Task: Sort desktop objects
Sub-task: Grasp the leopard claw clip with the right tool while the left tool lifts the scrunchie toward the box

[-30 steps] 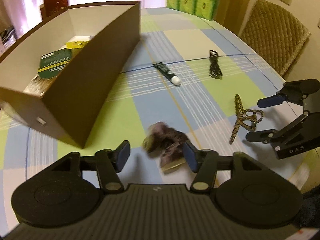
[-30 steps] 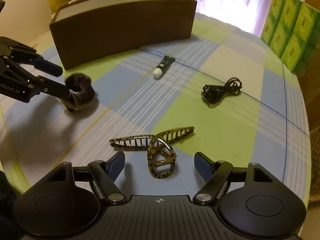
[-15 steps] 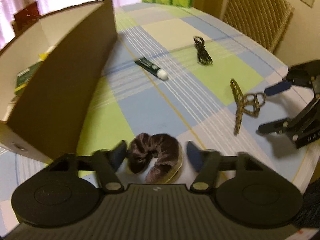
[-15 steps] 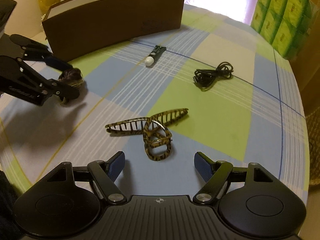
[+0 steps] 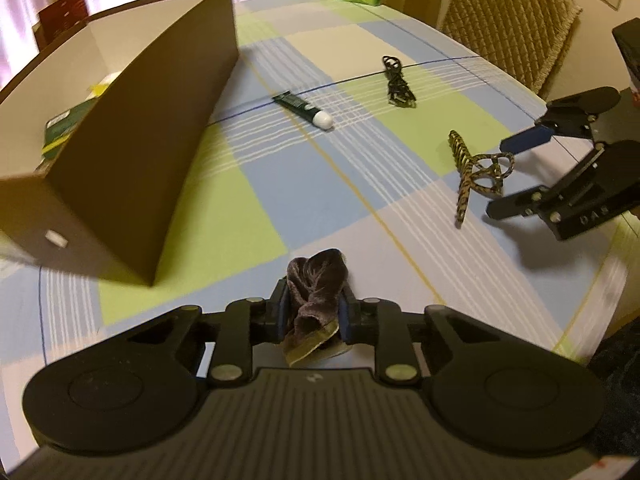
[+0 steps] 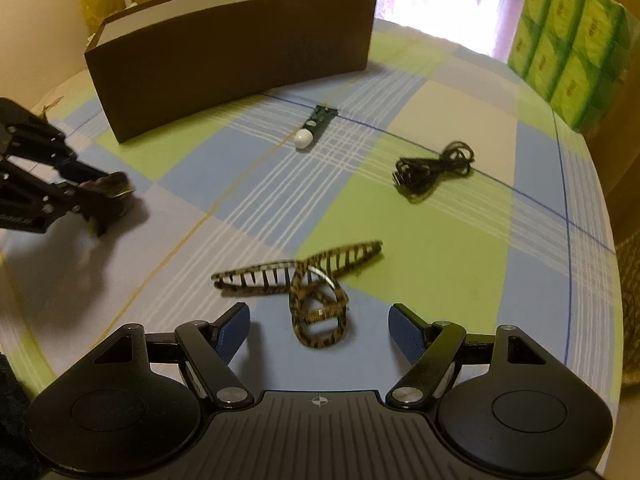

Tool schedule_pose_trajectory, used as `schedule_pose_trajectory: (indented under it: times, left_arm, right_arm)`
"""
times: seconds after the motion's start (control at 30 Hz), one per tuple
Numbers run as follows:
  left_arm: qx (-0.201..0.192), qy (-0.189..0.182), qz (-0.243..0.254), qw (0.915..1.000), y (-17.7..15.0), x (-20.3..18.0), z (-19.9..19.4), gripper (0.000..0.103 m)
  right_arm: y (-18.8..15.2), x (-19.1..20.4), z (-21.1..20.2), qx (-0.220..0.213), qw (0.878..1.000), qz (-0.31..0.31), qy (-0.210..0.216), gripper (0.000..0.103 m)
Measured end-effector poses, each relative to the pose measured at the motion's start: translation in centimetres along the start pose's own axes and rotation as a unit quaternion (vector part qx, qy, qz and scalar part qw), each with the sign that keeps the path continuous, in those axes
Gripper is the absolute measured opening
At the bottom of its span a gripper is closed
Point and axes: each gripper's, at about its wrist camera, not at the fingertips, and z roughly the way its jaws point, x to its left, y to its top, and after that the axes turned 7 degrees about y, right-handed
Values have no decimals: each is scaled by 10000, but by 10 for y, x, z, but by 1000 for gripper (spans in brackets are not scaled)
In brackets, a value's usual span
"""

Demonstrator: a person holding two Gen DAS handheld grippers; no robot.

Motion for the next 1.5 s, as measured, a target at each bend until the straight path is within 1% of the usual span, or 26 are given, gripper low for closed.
schedule_pose_trajectory:
  times: [0.1, 0.13, 0.17, 0.2, 0.23, 0.27, 0.4, 0.47, 0.77, 1.07, 1.3, 1.5]
  left_arm:
    - [32, 53, -149, 9999, -5, 4, -5, 20]
    - [37, 87, -190, 9998, -6, 5, -7, 20]
    - [41, 125, -227, 9997, -7, 6, -9, 19]
    - [40, 157, -272, 9995, -9, 7, -11, 19]
    - [33, 179, -313, 9993, -10, 8, -13, 19]
    - [24, 201, -351, 9992, -10, 9, -15, 19]
    - [-4, 221, -472, 9986, -13, 11, -23, 19]
    - [-13, 240, -496, 9985, -12, 11, -27, 19]
    - [-202, 290, -570, 9977, -7, 14, -41, 19]
    - [-292, 317, -575, 9974, -1, 15, -52, 19]
    - [-427, 334, -581, 9968, 5, 17, -65, 19]
    - [-657, 267, -652, 9953, 14, 22, -84, 19]
  right_arm:
    - [5, 0, 9, 38, 9999, -158, 10, 72]
    - [5, 1, 12, 61, 9997, -227, 4, 64]
    - [6, 2, 14, 59, 9996, -287, 21, 54]
    - [7, 2, 15, 28, 9995, -299, 92, 46]
    - [8, 3, 16, 23, 9995, -283, 159, 29]
    - [10, 4, 16, 43, 9995, -272, 182, 28]
    - [15, 11, 17, 164, 9994, -283, 99, 27]
    - [16, 13, 13, 137, 9996, -231, 113, 27]
    - [29, 21, -7, -115, 9996, -174, 206, 27]
    - [40, 26, -22, -312, 9990, -165, 283, 27]
    - [51, 34, -33, -498, 9975, -311, 401, 27]
    - [64, 42, -44, -718, 9950, -475, 505, 27]
